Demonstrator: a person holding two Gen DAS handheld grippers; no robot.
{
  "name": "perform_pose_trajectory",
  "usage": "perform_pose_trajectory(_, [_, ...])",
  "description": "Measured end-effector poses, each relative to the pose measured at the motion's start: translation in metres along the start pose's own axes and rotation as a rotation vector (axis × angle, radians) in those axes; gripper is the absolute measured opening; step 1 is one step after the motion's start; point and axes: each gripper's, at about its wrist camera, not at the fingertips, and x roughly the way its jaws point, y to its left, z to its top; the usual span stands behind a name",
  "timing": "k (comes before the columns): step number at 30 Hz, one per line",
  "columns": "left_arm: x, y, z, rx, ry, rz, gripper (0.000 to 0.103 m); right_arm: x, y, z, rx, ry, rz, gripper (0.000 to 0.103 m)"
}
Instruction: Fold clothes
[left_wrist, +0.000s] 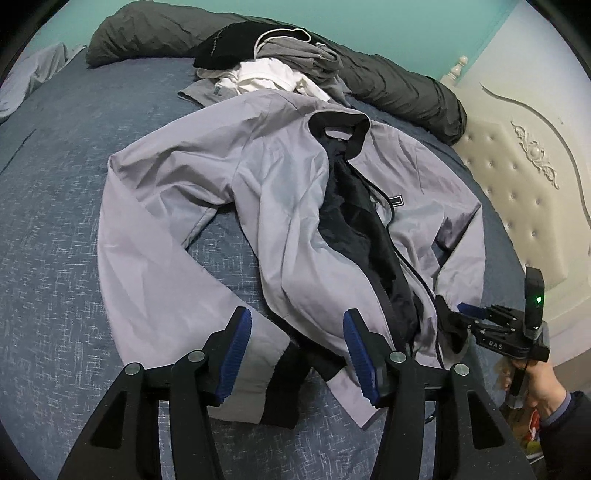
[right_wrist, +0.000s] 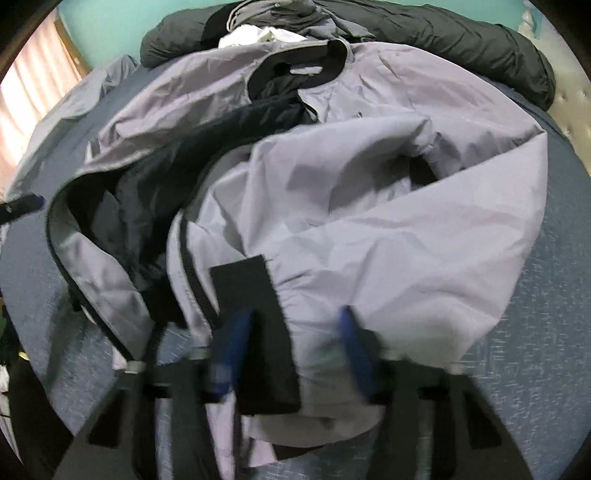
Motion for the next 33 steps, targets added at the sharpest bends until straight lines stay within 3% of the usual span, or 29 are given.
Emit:
perform_pose_trajectory(1, [-0.001,0.001,0.0,-0.002,0.0,0.0,0.056,0.0,-0.002,-0.002,-0.006,0.0,0.001,0.019])
perform_pose_trajectory(7, [-0.002,0.011,-0.003,-0.026,0.002,0.004,0.057,-0.009,-0.011,-0.011,-0.011,-0.033,0.002,0.006])
perform_pose_trajectory(15, [-0.006,0.024,-0.006,-0.06,0.003,0.009,0.057,-0.046,-0.049,-0.016,0.087,-0.142,-0.015,0.004])
perform_pose_trajectory(22, [-0.013,0.043,-0.007,-0.088,0.004,0.028,0.057,-0.092,-0.142,-0.03,0.266,-0.223,-0.092,0.003])
perform_pose_trajectory(26, [-0.012,0.055,-0.009,-0.128,0.012,0.027,0.057,-0.123,-0.214,-0.05,0.439,-0.269,-0.204,0.002])
perform_pose_trajectory(30, [-0.011,0.063,-0.012,-0.154,0.023,0.03,0.057,-0.16,-0.288,-0.084,0.718,-0.348,-0.326,0.004])
perform_pose_trajectory(33, [-0.007,0.069,-0.015,-0.168,0.037,0.038,0.058,-0.179,-0.307,-0.102,0.776,-0.395,-0.351,0.005])
